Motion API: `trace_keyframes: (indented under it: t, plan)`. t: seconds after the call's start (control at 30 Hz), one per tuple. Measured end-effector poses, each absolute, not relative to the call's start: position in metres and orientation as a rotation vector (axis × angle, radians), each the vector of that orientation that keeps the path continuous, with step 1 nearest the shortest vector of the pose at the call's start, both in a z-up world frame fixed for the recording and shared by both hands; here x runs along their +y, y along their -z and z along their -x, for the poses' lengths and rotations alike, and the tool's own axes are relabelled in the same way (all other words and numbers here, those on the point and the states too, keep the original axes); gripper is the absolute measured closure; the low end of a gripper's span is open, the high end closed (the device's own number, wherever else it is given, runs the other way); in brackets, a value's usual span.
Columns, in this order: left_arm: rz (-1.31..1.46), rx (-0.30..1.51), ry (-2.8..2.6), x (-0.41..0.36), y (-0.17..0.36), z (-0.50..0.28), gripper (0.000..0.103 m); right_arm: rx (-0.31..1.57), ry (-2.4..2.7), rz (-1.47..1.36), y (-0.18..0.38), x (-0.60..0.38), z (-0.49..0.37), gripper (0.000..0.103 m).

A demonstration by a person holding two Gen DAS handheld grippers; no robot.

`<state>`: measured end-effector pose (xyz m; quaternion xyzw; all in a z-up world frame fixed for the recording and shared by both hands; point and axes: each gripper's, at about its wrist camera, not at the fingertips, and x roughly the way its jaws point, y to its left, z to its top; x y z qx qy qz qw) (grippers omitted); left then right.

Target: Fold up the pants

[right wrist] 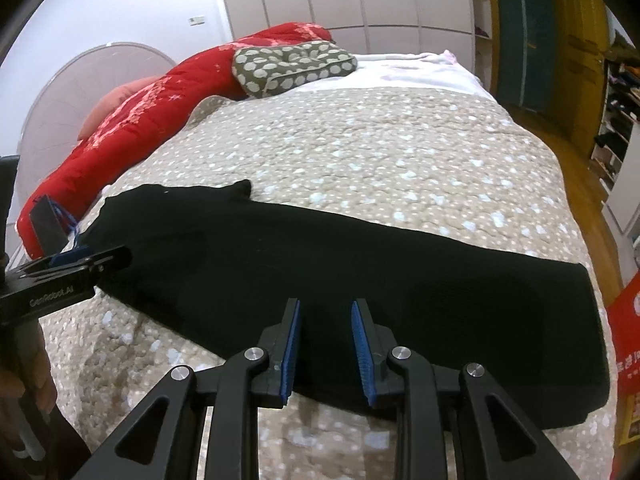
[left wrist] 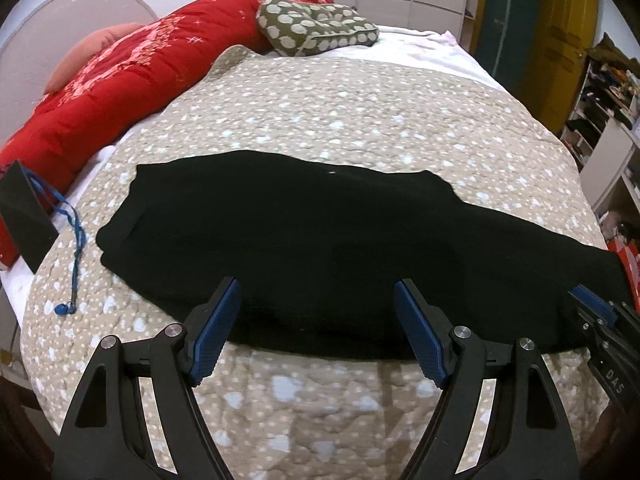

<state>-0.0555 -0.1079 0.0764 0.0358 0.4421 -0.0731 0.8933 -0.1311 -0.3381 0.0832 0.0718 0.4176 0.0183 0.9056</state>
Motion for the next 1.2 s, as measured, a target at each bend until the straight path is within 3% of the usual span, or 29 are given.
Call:
trace_keyframes:
  t: [1.2]
  plan:
    - [-0.143, 0.934, 0.246, -0.169, -0.074, 0.063, 0.024, 0.876, 0.139, -0.234, -0.081, -0.407, 0.155, 0.077]
